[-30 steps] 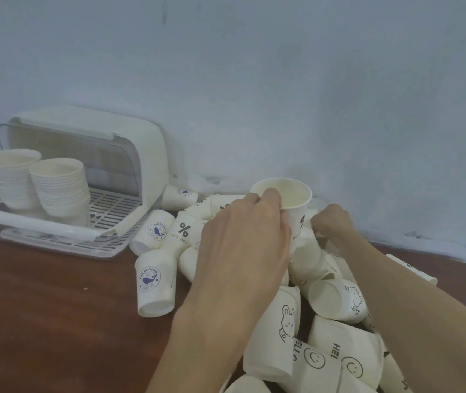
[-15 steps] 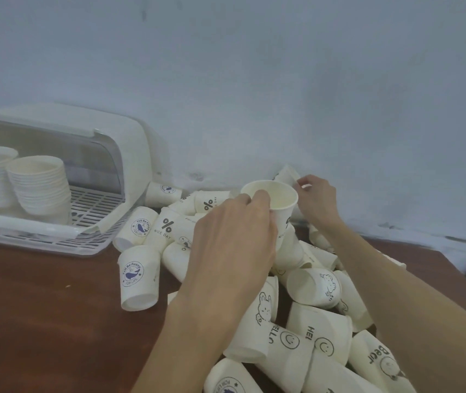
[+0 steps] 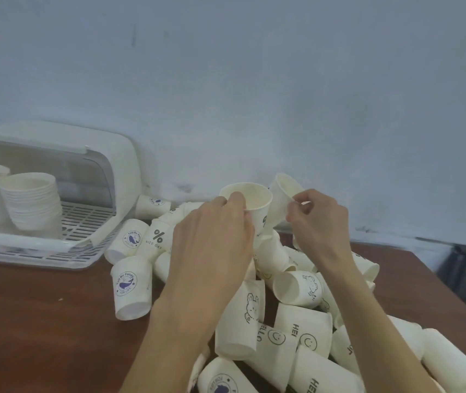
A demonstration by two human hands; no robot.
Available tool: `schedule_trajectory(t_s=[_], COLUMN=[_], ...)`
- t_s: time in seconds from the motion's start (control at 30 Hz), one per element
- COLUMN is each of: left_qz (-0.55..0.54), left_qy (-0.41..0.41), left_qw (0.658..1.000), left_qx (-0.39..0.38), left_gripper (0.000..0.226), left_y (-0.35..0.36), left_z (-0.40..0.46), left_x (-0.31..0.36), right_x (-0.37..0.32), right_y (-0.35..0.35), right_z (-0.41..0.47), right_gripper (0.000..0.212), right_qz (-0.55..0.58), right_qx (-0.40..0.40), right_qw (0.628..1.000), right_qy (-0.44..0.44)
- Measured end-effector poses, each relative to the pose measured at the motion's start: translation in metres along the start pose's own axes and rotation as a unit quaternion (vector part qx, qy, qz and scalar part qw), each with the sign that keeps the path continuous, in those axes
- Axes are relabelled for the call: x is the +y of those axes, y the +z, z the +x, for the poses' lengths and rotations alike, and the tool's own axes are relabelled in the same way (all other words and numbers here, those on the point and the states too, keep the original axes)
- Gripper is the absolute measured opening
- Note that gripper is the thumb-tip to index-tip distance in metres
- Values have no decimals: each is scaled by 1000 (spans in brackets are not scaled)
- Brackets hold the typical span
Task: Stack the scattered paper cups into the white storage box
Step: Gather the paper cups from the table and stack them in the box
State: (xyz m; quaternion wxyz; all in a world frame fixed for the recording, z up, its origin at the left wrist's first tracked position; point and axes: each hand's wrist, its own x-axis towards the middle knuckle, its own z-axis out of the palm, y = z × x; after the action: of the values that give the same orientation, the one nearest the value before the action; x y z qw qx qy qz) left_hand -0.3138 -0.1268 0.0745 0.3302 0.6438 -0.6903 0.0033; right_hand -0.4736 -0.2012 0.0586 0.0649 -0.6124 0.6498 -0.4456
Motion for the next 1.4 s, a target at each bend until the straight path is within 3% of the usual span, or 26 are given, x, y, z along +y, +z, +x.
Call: schedule_trajectory(t_s=[0.2,0.73,1.07,1.4], left_qz=[0,-11,-35,0], left_qy=[-15,-10,-15,-24], left_qw=[1000,1000,999,999], left_qx=[10,2,5,-32], left_gripper=[16,17,18,16], left_y=[-2,6,0,-27], left_z=[3,7,4,-9], left_x=[-10,-19,-25,-59], right_x=[-18,-35,-45,-73], right_y=[-8,-16,-19,-7], right_z=[-32,-59,-67,-86], right_gripper=[13,10,10,7], right_qz=[-48,8,-20,-69], right_qx=[8,23,19,-4], right_qw=[999,999,999,998], right_qy=[15,25,41,-2])
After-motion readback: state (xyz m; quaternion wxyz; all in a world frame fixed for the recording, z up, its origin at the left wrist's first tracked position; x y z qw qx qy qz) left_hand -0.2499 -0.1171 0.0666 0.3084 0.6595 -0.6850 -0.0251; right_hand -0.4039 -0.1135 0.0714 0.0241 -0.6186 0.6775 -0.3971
